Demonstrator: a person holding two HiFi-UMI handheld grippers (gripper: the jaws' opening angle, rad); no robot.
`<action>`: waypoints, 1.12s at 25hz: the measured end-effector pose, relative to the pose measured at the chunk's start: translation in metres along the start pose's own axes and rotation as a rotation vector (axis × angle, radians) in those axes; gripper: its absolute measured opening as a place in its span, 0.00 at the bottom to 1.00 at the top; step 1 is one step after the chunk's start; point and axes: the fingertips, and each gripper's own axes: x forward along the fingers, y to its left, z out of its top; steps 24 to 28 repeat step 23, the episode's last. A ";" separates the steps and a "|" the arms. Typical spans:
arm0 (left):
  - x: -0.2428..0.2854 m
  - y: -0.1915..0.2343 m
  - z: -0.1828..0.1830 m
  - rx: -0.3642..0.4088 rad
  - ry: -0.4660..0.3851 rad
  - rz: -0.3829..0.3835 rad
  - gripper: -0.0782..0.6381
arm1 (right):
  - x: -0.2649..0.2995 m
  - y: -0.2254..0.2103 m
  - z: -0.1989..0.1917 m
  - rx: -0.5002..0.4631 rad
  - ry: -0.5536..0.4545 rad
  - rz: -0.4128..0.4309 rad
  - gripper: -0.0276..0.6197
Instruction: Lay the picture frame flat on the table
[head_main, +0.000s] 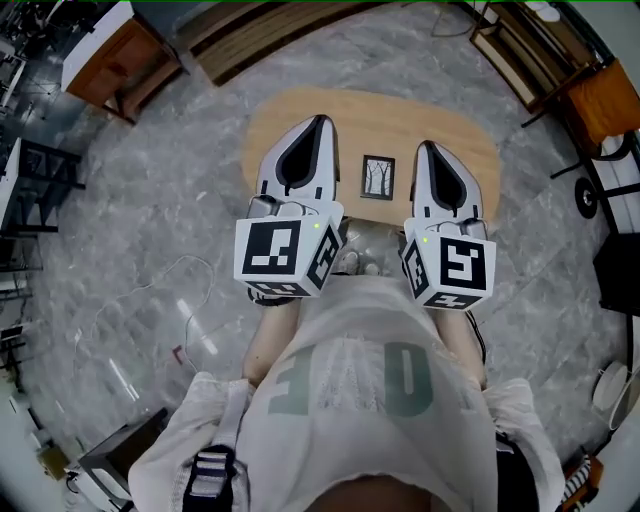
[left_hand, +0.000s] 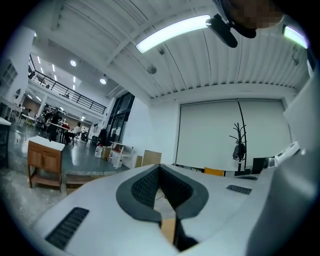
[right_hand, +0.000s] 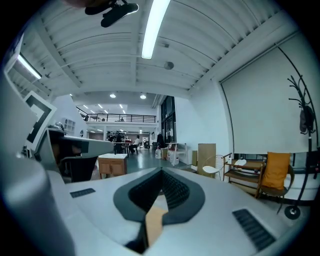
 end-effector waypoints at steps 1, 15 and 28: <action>-0.001 0.001 0.002 0.012 -0.005 -0.001 0.12 | 0.000 0.001 -0.001 0.002 0.000 -0.001 0.05; 0.012 -0.010 0.004 0.002 -0.021 -0.049 0.12 | -0.007 -0.005 0.008 0.010 0.014 -0.022 0.05; 0.010 -0.007 -0.001 0.073 0.016 -0.029 0.12 | -0.010 -0.003 -0.010 0.049 0.031 -0.040 0.05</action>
